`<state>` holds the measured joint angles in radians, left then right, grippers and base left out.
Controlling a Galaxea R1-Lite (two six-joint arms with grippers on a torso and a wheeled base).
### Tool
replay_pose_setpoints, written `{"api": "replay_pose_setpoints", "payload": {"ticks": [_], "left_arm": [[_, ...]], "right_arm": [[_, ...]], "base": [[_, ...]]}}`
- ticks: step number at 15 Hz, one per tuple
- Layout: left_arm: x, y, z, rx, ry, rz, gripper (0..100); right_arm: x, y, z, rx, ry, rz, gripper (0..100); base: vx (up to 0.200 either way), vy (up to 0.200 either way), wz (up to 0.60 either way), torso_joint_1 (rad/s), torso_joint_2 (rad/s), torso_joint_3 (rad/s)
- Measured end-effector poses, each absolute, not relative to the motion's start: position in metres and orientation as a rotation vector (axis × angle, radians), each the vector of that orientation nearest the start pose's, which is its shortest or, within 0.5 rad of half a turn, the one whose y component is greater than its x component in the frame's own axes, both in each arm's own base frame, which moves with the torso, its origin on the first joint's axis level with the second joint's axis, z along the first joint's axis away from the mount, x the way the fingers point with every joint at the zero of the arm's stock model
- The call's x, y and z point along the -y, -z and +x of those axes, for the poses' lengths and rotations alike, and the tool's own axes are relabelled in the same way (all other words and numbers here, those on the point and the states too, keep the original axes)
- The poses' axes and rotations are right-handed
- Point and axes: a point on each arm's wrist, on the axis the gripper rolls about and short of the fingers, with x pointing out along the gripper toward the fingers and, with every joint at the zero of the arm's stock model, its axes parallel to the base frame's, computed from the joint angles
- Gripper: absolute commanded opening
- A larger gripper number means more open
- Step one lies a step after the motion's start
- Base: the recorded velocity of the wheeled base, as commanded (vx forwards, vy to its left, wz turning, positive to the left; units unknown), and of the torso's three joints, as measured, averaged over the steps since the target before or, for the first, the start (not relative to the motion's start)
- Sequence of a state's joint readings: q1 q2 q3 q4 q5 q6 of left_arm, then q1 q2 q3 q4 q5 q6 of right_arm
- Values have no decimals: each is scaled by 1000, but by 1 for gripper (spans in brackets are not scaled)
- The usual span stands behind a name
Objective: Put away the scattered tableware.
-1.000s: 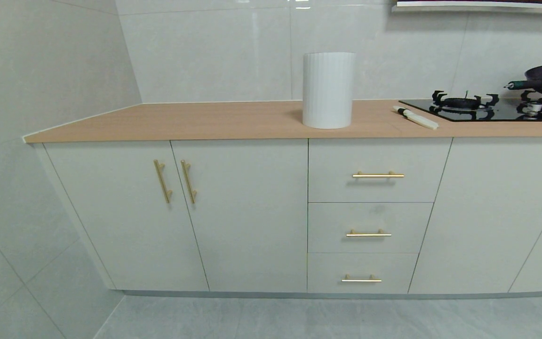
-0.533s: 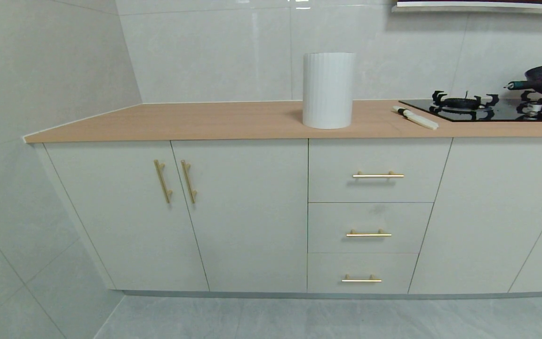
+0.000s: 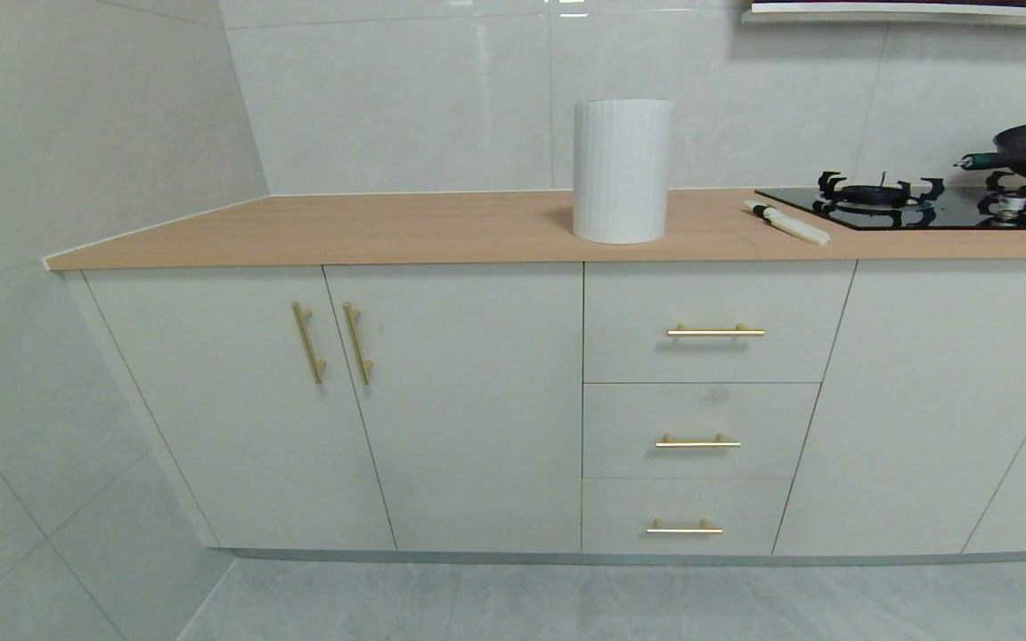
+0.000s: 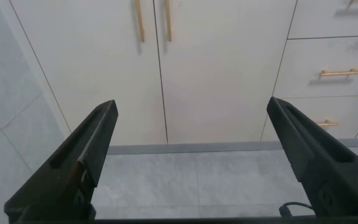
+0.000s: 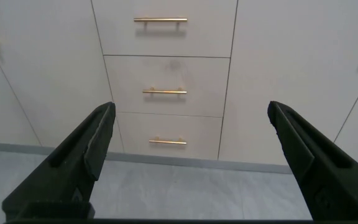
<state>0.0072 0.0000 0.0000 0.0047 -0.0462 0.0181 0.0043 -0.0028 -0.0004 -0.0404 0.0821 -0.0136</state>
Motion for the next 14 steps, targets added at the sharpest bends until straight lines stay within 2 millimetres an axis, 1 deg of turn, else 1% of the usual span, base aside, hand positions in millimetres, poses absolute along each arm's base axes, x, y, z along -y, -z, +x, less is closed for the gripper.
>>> {"api": "replay_pose_setpoints", "payload": {"ticks": [3, 5, 7, 13, 14], "left_arm": [[1, -75, -23, -4, 39, 17, 100], [1, -75, -23, -4, 39, 17, 100], [1, -75, -23, -4, 39, 17, 100], [1, -75, -23, -4, 39, 18, 100], [1, -75, -23, -4, 39, 18, 100]], "right_arm": [[-2, -76, -23, 14, -96, -101, 100], [-2, -76, -23, 8, -93, -46, 100], [-1, -76, -23, 6, -74, -27, 100], [-1, -75, -23, 3, -65, -18, 100], [-1, -75, -23, 2, -66, -17, 100]], "base": [[0, 0, 0, 0, 0, 0], [0, 0, 0, 0, 0, 0], [0, 0, 0, 0, 0, 0], [0, 0, 0, 0, 0, 0], [200, 0, 0, 2, 2, 7]]}}
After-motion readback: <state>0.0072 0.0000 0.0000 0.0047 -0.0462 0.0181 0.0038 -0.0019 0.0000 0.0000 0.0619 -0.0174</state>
